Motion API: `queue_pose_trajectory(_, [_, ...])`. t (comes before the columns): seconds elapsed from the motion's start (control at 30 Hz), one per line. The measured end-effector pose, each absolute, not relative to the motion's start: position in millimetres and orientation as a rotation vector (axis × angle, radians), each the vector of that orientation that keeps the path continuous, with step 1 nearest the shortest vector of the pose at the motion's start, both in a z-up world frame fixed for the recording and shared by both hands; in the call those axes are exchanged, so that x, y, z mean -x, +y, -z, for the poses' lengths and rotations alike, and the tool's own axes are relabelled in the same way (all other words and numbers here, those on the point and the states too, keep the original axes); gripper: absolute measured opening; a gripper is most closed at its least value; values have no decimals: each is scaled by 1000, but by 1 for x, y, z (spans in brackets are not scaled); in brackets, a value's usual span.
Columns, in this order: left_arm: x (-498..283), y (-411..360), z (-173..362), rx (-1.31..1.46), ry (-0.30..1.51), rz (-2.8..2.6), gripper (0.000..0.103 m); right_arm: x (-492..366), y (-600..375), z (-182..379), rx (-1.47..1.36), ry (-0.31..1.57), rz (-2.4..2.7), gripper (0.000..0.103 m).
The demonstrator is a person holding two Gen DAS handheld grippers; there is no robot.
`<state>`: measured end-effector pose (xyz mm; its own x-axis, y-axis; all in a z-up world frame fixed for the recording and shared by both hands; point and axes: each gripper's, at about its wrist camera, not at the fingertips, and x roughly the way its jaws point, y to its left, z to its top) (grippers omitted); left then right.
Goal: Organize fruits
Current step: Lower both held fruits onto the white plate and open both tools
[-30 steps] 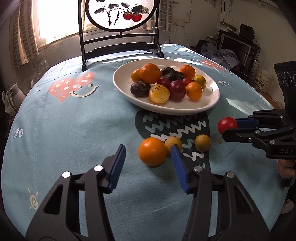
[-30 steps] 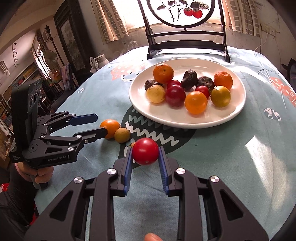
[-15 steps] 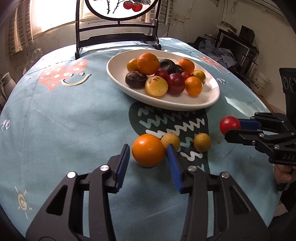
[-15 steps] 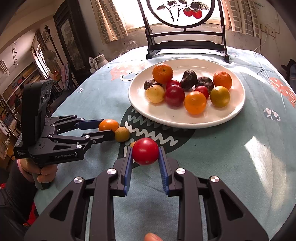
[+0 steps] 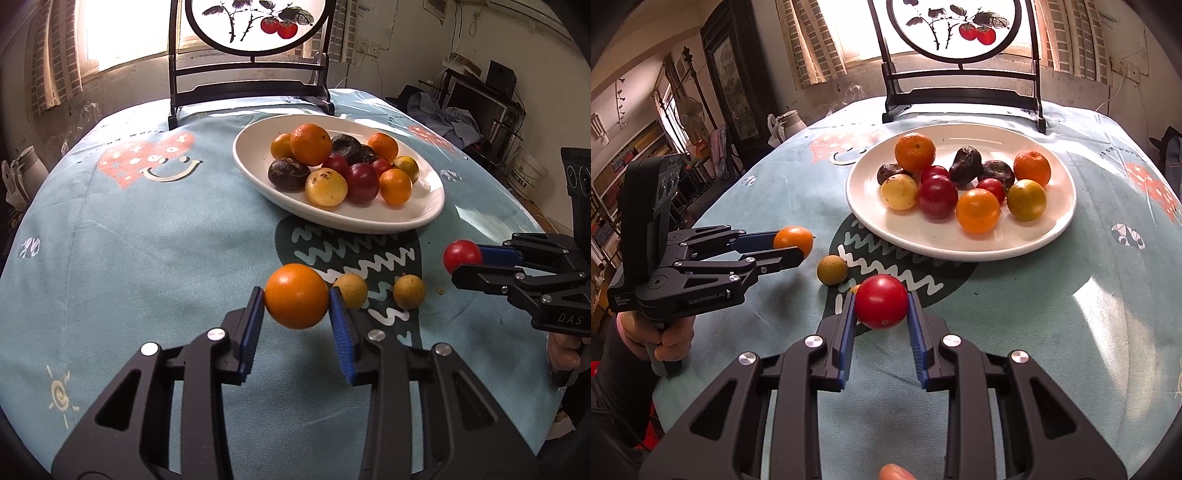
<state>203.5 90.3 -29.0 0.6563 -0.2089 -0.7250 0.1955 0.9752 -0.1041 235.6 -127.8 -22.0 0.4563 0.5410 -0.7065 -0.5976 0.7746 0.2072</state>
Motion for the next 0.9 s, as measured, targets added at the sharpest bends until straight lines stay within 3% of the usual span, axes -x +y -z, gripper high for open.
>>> queue_pose_trajectory(0.4, [-213, 69, -6, 21, 750, 277, 36, -250, -143, 6, 23, 749, -684, 28])
queue_pose_trajectory(0.7, [-310, 35, -31, -1, 715, 230, 36, -321, -157, -12, -13, 639, -575, 28])
queue_pose_trajectory(0.9, [-377, 23, -22, -8, 753, 176, 36, -377, -150, 2, -46, 706, -577, 28])
